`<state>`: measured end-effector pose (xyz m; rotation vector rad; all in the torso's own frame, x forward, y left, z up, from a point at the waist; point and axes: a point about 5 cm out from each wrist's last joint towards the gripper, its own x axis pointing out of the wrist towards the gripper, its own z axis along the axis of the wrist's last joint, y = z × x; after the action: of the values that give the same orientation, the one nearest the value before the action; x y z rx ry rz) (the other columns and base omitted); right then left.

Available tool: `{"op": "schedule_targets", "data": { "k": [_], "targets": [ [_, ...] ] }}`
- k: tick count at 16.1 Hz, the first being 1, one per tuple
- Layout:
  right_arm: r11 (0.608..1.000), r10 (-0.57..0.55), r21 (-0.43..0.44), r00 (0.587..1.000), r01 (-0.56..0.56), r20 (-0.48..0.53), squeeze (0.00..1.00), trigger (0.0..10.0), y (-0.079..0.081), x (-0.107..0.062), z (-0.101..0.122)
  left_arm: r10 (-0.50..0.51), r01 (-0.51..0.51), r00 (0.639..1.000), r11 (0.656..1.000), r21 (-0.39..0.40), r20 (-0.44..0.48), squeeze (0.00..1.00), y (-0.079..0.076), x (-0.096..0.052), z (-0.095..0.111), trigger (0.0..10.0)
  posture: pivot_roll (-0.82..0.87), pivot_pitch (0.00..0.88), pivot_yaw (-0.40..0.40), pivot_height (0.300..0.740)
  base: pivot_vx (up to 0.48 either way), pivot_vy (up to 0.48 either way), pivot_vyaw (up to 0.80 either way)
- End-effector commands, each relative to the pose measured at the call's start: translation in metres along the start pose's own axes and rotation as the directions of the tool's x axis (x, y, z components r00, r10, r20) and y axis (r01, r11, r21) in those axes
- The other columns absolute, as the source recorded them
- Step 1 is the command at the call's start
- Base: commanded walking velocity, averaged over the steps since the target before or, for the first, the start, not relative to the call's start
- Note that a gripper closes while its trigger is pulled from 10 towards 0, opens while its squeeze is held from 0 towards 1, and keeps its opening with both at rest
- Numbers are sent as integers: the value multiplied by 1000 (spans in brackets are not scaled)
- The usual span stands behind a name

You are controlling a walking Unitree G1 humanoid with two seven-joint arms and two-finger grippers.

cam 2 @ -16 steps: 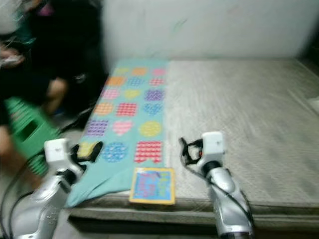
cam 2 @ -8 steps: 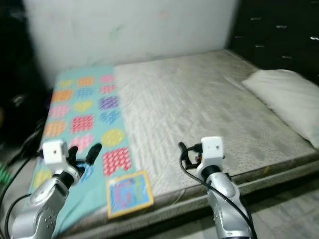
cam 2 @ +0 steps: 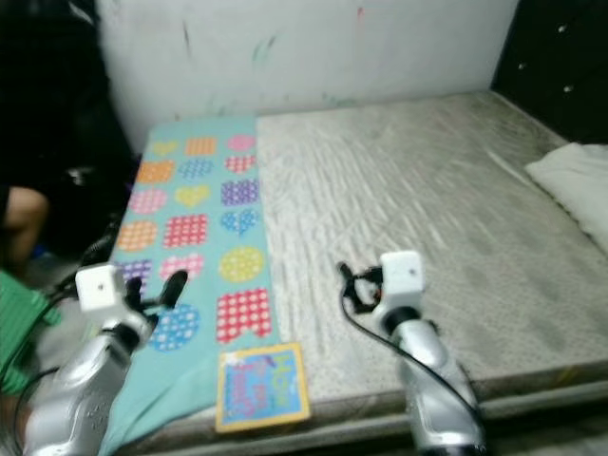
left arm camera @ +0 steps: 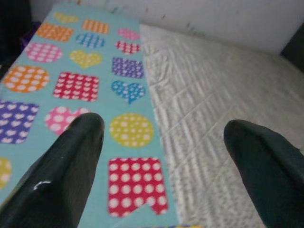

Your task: Clean up the room

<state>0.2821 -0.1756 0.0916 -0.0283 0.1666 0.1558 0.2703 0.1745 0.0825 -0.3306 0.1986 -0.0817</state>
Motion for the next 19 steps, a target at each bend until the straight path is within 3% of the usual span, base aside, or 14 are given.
{"op": "schedule_targets", "data": {
  "k": [1,6,14,19],
  "targets": [
    [1000,2,7,1000,-2,1,0,10000,1,1,2,13,-13,1000,1000,8,-9,0,3,-2,-1,10000,-195,0,54,740,0,0,-600],
    [1000,2,11,1000,-2,2,0,10000,1,2,2,19,-19,1000,1000,-1,-11,0,4,-1,-1,10000,-196,0,55,740,0,0,-778],
    [1000,1,3,1000,-1,3,0,10000,-1,2,2,20,-20,1000,1000,10,-16,0,4,2,-2,10000,-200,0,57,740,0,475,0],
    [1000,9,-3,1000,-9,4,0,10000,1,2,2,19,-19,1000,1000,14,-5,0,3,1,-1,10000,-199,0,54,740,0,0,0]
  ]
}}
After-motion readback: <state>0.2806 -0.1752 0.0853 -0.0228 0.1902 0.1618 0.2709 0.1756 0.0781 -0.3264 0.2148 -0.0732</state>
